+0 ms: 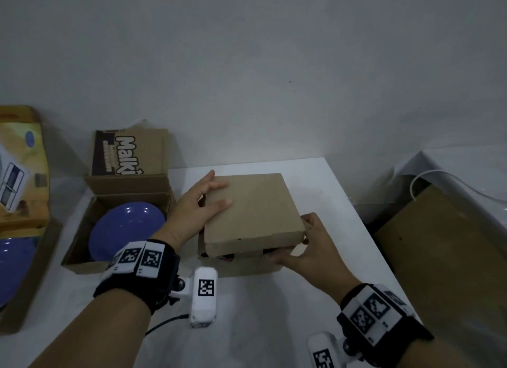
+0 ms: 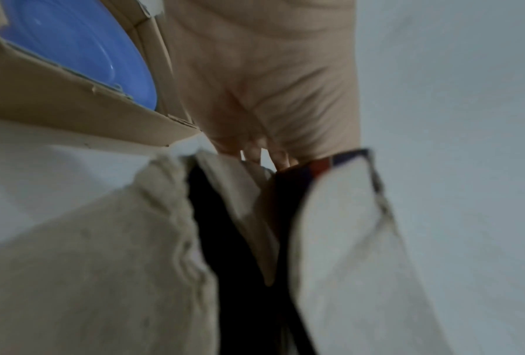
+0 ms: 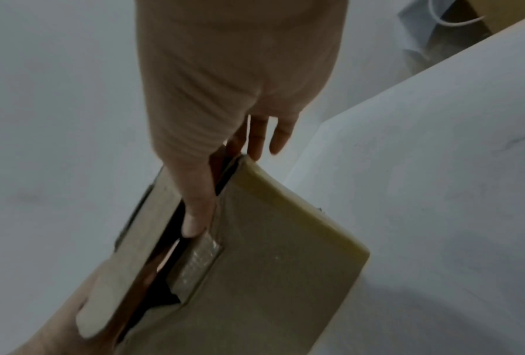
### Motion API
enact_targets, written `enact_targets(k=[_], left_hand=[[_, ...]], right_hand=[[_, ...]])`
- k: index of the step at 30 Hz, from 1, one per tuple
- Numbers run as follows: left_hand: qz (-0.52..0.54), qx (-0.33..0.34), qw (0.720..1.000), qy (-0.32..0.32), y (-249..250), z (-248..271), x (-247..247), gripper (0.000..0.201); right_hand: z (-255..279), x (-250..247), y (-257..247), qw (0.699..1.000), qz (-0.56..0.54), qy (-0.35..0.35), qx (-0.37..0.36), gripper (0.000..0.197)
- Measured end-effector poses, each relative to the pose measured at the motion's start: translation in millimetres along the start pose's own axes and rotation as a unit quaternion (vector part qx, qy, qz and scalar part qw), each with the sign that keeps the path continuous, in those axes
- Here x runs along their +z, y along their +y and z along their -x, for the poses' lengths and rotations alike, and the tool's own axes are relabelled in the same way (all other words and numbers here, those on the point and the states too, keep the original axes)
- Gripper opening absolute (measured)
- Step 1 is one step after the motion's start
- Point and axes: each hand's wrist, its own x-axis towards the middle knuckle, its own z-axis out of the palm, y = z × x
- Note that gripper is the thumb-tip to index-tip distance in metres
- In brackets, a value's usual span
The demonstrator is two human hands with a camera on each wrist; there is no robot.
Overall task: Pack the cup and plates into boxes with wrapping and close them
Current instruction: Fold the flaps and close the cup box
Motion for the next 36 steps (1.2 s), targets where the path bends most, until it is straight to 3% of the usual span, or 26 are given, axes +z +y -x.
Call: enact_targets(k=[2,5,9,11,14,17,19,21,25,27,32,36], left_hand=[[0.0,-0.003,1.0,0.0,2,1,0,0.036],[0.033,-0.014,0.999,0.014,8,0,2,0.028],[0.142,-0.056,0.987,0.048,18,0,6,0.035],[0.196,-0.05,0.978,0.048,20,6,6,0.052],[0.195,-0.038,0.978,0.067,16,11,4,0.067],[0.162,-0.018,0.981,0.109,18,12,6,0.053],[0.178,-0.027,0.972,0.152,24,10,8,0.036],[0.226,-0.052,0.957,0.177,31,6,10,0.033],[0.331,-0.082,0.926,0.162,42,-4,12,0.03],[0.348,-0.083,0.925,0.127,44,-7,12,0.031],[0.287,-0.071,0.953,0.072,40,1,5,0.035],[0.055,0.007,0.997,0.051,18,9,-4,0.037]], right_hand=[[1,-8,-4,0.999,-0.036,-0.03,0.022,0.042],[-1,-14,-15,0.995,-0.093,0.007,0.025,0.011],[-2,-4,-26,0.999,-0.037,0.024,-0.019,0.019],[-1,-2,-28,0.999,0.017,-0.02,-0.032,0.022],[0,-4,-25,0.992,0.064,-0.099,-0.033,0.048],[1,-2,-22,0.991,0.063,-0.118,-0.02,0.063],[0,1,-18,0.994,0.047,-0.102,-0.009,0.063],[0,2,-15,0.996,0.036,-0.082,-0.001,0.057],[5,5,-13,0.998,-0.006,-0.059,-0.002,0.045],[9,9,-13,0.999,0.004,-0.052,-0.007,0.035],[20,14,3,0.995,0.065,-0.056,-0.043,0.019],[25,20,8,0.982,0.149,-0.02,-0.115,0.013]])
